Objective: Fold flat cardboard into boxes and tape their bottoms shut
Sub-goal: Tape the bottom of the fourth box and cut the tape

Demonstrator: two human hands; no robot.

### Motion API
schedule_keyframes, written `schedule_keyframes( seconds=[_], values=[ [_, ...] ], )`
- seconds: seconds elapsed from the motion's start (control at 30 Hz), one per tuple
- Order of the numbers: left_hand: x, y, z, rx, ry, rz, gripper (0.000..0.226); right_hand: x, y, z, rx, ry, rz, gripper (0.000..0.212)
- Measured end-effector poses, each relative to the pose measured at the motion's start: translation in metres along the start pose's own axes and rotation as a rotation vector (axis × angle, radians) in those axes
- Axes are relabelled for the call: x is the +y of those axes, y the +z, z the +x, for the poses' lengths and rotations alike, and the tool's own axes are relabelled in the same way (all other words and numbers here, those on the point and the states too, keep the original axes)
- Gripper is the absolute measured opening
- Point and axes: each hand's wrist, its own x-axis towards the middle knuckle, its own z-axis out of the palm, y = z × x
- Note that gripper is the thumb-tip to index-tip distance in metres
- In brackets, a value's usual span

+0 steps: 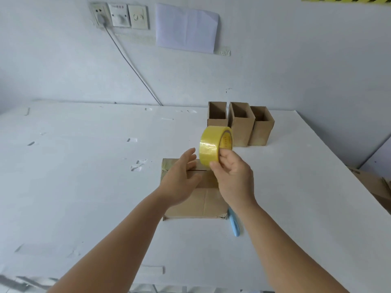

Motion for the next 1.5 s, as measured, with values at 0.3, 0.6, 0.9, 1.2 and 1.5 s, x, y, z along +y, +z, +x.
schedule_keyframes(
  seconds=[0.3,0.6,0.9,1.2,1.5],
  values=[
    [0.006,-0.009,-0.004,0.211,-0.119,-0.371,0.022,0.005,0.028,-0.001,0.088,-0.047,-0.126,0.021],
    [0.005,-0.007,0.007,0.385,-0.271,-0.479,0.008,0.011,0.037,-0.004,0.16,-0.114,-0.165,0.019],
    [0.009,-0.026,0.006,0.235,-0.246,-0.46,0.015,0.012,0.043,-0.001,0.149,-0.311,-0.265,0.017],
    [0.005,-0.037,0.008,0.273,-0.288,-0.411,0.021,0.011,0.041,0.004,0.198,-0.349,-0.092,0.021],
    [-0.011,-0.043,0.012,0.385,-0.328,-0.366,0.025,0.014,0.028,0.03,-0.169,0.142,-0.219,0.044]
  ],
)
